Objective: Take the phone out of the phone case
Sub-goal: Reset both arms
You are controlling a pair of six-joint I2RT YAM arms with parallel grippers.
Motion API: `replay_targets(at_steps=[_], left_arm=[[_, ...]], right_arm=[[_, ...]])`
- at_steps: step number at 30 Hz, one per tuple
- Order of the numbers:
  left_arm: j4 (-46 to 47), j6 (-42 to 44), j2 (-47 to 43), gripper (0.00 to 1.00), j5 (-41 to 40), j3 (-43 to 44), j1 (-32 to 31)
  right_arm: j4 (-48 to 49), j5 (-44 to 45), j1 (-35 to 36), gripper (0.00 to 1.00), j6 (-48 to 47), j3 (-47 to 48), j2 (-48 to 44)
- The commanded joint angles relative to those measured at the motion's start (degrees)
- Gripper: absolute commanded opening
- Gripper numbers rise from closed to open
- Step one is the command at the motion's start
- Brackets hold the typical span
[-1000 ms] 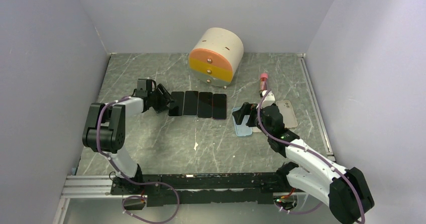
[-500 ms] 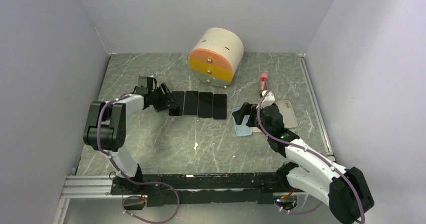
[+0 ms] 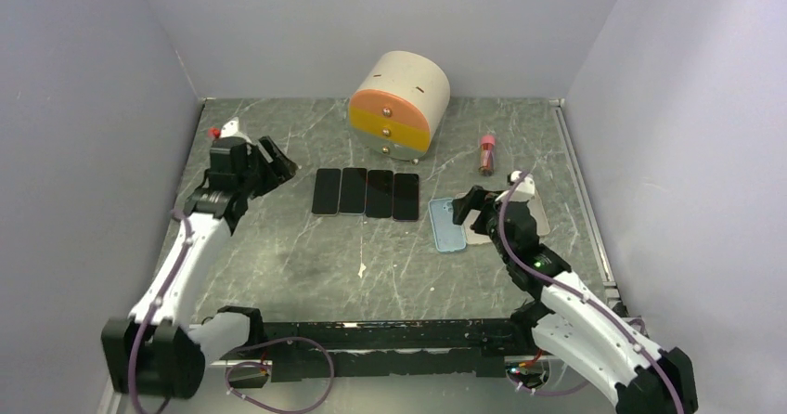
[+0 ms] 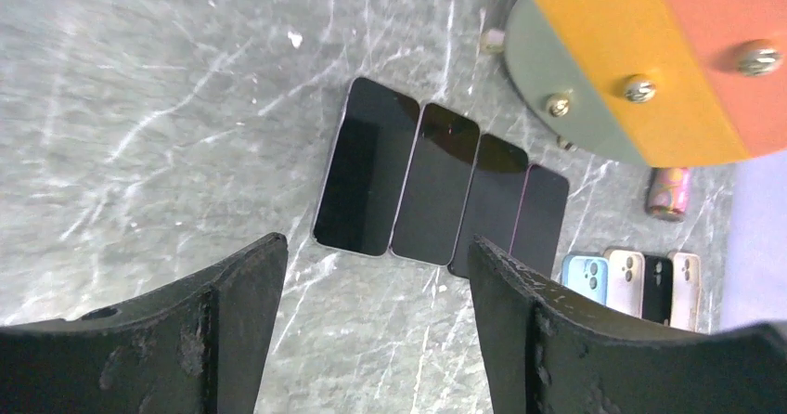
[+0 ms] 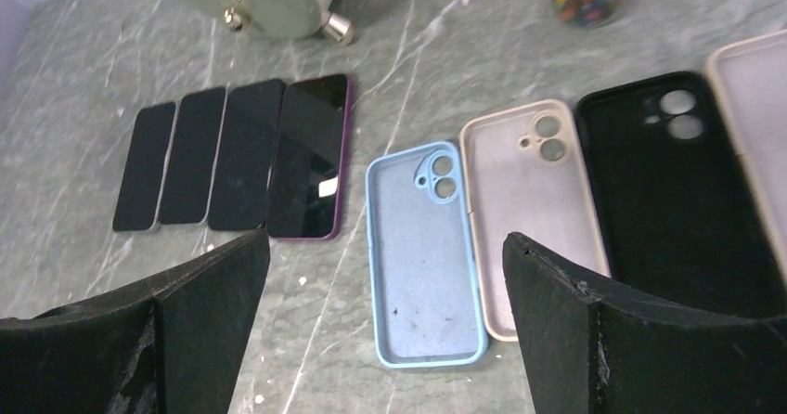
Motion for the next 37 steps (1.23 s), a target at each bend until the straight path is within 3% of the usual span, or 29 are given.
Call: replay_targets(at_steps=[1,6,11,19,28,37], left_arm=[[-8.94,3.26,-10.32,0.76,-7.34,2.60,-0.19],[-15.38,8.62,-19.33,0.79,-10.59,6.17,-0.19],[-19.39,15.45,-28.74,0.81,-16.01,8.75,-0.19],[-16.73,18.30,-44.18,0.93,-22.80,2.95,-0.95],[-15.69,18.41,-47.39,0.94,-24.73,-1.17,-3.95],[-14.95,18.69,-45.82,0.94,-23.31,-1.23,-4.33]], right_arm=[[-6.24,7.88,-0.07,0.99,-3.68,4.03,-6.93],[-9.68,11.91,-0.18,0.99,-7.49,4.36,-17.35],[-21.65,16.78,-0.15,0.99,-8.49,11.54,-23.52],[-28.94,22.13,-0.19,0.99,-14.31,21.22,-27.65],[-27.69,27.88,-0.23,0.99,-18.28,19.55,-28.78],[-28.12,26.87,-0.20,0.99,-18.54,19.49,-27.64]])
